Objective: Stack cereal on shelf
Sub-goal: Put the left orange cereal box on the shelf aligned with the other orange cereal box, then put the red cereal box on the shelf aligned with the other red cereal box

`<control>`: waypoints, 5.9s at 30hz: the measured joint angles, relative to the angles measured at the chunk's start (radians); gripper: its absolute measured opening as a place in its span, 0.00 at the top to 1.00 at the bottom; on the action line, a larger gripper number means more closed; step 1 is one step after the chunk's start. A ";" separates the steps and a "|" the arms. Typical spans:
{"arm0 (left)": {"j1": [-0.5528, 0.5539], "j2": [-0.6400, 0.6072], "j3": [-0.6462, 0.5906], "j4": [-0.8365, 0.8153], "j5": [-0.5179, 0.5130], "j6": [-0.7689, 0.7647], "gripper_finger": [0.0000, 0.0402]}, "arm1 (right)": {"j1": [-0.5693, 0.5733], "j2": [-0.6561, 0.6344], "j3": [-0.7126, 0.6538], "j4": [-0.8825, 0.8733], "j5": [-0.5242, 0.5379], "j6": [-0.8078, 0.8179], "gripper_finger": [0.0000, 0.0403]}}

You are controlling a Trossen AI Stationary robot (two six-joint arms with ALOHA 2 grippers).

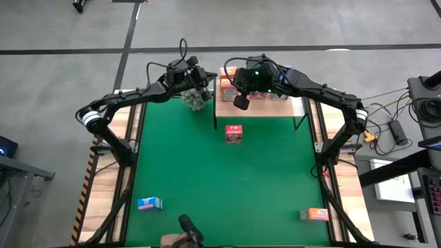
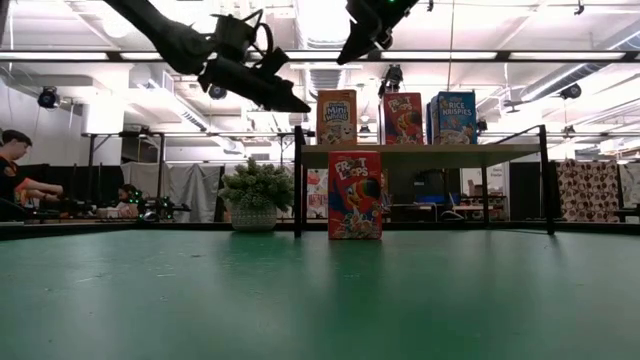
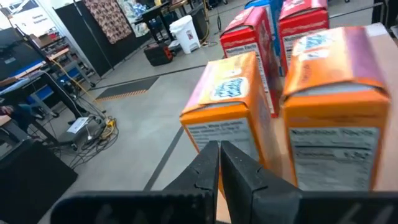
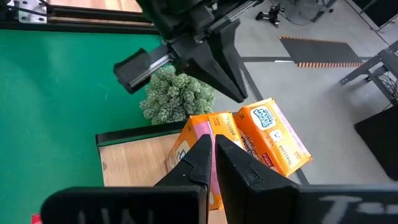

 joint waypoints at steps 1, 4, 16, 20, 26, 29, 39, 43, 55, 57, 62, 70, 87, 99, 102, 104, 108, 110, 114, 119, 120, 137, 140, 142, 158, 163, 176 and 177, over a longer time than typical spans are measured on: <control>0.002 0.010 0.011 -0.001 0.000 0.000 1.00 | 0.000 0.000 0.000 -0.003 0.000 0.000 0.97; 0.008 0.032 0.031 -0.016 0.000 0.000 1.00 | 0.000 0.000 0.000 -0.013 0.000 0.000 0.97; 0.010 0.037 0.035 -0.006 0.000 -0.004 1.00 | 0.000 0.000 0.000 -0.016 0.001 -0.014 0.97; 0.010 0.037 0.035 -0.008 0.008 -0.021 1.00 | 0.000 0.000 0.000 -0.028 0.001 -0.013 0.97; 0.008 0.037 0.035 0.002 0.130 -0.044 1.00 | 0.000 0.000 0.000 -0.033 0.001 -0.023 0.97; 0.011 0.037 0.035 0.004 0.129 -0.045 1.00 | -0.001 0.000 0.000 -0.030 0.001 -0.031 0.97; 0.016 0.037 0.035 0.011 0.123 -0.031 1.00 | -0.067 0.001 0.000 0.104 -0.002 -0.078 0.97; 0.017 0.037 0.035 0.017 0.123 -0.031 1.00 | -0.116 0.016 0.000 0.159 -0.018 -0.051 0.97; 0.018 0.037 0.035 0.050 0.121 -0.025 1.00 | -0.228 0.083 0.000 0.188 -0.092 -0.010 0.98; 0.018 0.037 0.035 0.050 0.121 -0.016 1.00 | -0.236 0.090 0.000 0.163 -0.091 -0.019 0.98; 0.018 0.039 0.035 0.054 0.121 -0.015 1.00 | -0.244 0.105 0.000 0.083 -0.091 -0.031 0.98; 0.023 0.088 0.037 0.096 0.099 -0.021 1.00 | -0.243 0.109 0.001 0.044 -0.089 -0.040 0.98; 0.023 0.085 0.036 0.095 0.015 -0.027 1.00 | -0.220 0.099 0.001 0.021 -0.090 -0.044 0.98; 0.023 0.066 0.036 0.077 0.015 -0.052 1.00 | -0.218 0.084 0.000 0.007 -0.091 -0.027 0.98; 0.023 0.061 0.036 0.064 0.015 -0.052 1.00 | -0.218 0.084 0.000 0.008 -0.090 -0.026 0.98; 0.023 0.058 0.036 0.043 0.015 -0.052 1.00 | -0.218 0.084 0.000 0.009 -0.090 -0.022 0.98; 0.023 0.047 0.035 0.008 0.015 -0.051 1.00 | -0.218 0.083 0.000 0.010 -0.090 -0.023 0.98; 0.023 0.039 0.035 -0.008 0.016 -0.051 1.00 | -0.218 0.083 0.000 0.010 -0.090 -0.022 0.98; 0.022 0.026 0.035 -0.038 0.017 -0.052 1.00 | -0.218 0.080 0.000 0.010 -0.089 -0.021 0.98; 0.020 0.011 0.035 -0.089 0.018 -0.056 1.00 | -0.215 0.065 0.000 0.009 -0.087 -0.026 0.98; 0.018 0.006 0.035 -0.100 0.019 -0.062 1.00 | -0.214 0.058 0.000 0.007 -0.086 -0.026 0.98; -0.023 -0.030 0.035 -0.201 0.154 -0.068 1.00 | -0.088 0.005 0.000 -0.174 -0.089 0.017 0.98; -0.031 -0.029 0.035 -0.199 0.161 -0.069 1.00 | -0.073 0.005 0.000 -0.174 -0.089 0.017 0.98; -0.036 -0.029 0.035 -0.195 0.161 -0.070 1.00 | -0.070 0.005 0.000 -0.173 -0.089 0.017 0.98; -0.047 -0.014 0.035 -0.170 0.158 -0.095 1.00 | -0.070 0.005 0.000 -0.171 -0.087 0.017 0.98; -0.047 -0.014 0.035 -0.171 0.156 -0.099 1.00 | -0.069 0.005 0.000 -0.173 -0.088 0.016 0.98; -0.067 -0.108 0.035 -0.279 0.147 -0.174 1.00 | 0.037 -0.003 0.000 -0.265 -0.089 0.085 0.98; -0.076 -0.118 0.035 -0.297 0.147 -0.176 1.00 | 0.055 -0.003 0.000 -0.272 -0.089 0.091 0.98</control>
